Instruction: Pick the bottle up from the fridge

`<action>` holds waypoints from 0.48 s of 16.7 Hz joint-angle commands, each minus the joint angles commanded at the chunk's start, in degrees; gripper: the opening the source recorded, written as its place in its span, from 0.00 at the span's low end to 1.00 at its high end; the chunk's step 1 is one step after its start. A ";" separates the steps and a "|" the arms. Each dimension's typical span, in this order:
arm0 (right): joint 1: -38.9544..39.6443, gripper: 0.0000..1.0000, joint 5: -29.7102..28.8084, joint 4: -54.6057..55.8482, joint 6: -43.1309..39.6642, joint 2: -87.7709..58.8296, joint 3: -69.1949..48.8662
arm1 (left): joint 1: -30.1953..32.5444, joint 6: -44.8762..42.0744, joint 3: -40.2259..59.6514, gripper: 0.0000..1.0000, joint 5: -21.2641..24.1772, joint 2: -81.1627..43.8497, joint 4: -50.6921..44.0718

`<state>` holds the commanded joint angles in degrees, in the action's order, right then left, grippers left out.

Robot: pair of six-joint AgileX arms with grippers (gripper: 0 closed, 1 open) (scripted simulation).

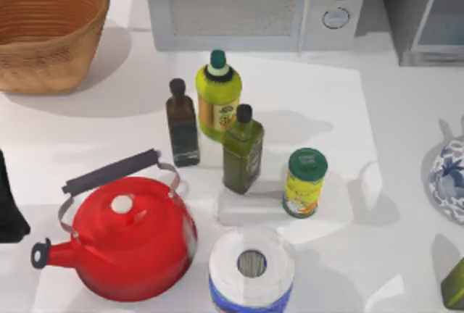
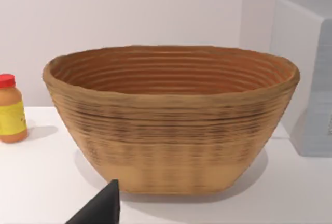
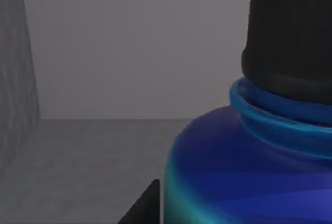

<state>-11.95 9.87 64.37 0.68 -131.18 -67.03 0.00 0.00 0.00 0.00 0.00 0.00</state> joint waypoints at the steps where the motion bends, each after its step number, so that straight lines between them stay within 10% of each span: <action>1: 0.00 0.00 0.00 0.00 0.00 0.00 0.00 | 0.00 0.00 0.00 1.00 0.00 0.00 0.00; 8: 0.00 0.00 0.00 0.00 0.00 0.00 0.00 | 0.00 0.00 0.00 1.00 0.00 0.00 0.00</action>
<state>-11.95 9.87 64.37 0.68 -131.18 -67.03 0.00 0.00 0.00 0.00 0.00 0.00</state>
